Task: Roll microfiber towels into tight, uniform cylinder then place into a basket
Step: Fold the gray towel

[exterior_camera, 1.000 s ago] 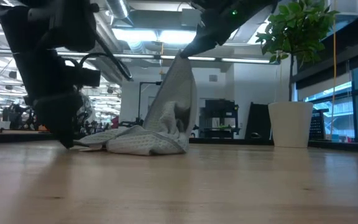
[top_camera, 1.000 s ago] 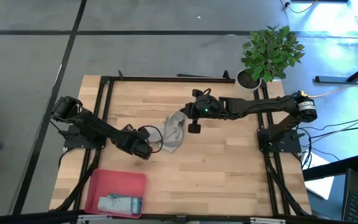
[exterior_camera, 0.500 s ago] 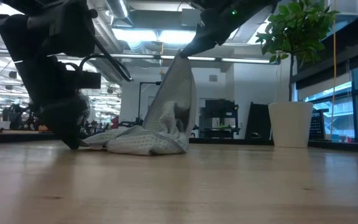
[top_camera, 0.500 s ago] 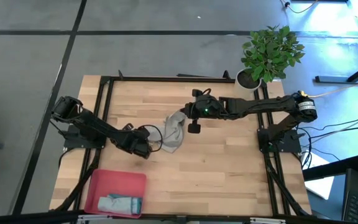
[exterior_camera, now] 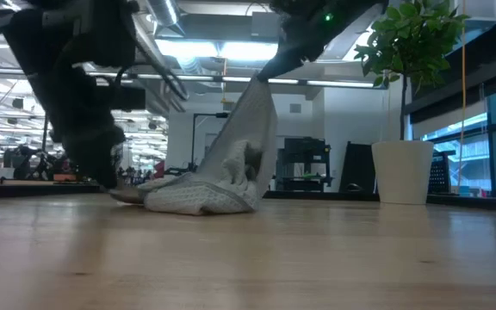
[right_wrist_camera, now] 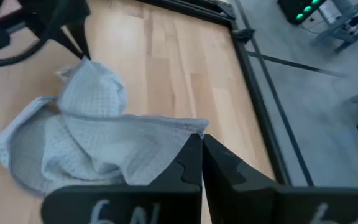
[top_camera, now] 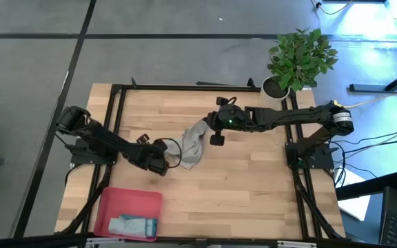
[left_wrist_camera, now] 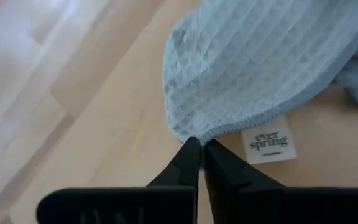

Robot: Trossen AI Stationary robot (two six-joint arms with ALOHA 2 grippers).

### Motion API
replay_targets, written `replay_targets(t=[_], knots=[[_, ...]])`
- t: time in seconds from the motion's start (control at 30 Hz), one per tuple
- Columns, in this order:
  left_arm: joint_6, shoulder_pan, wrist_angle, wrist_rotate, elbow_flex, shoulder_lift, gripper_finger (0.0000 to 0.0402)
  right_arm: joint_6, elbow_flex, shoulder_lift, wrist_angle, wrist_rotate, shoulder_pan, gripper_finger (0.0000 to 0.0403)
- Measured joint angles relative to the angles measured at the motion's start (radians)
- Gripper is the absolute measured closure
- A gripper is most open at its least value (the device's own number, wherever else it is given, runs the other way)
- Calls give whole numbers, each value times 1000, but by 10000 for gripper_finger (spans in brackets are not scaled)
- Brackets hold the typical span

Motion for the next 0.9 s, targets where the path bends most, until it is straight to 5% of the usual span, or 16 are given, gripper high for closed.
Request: replay_targets(t=[0.43,0.9], knots=[[4,-18,-375,-171,210,-248,401,4,0,-155,-79,7,0,399],[144,111,-659,-231,494,-380,401,3,0,-310,-154,230,0,399]])
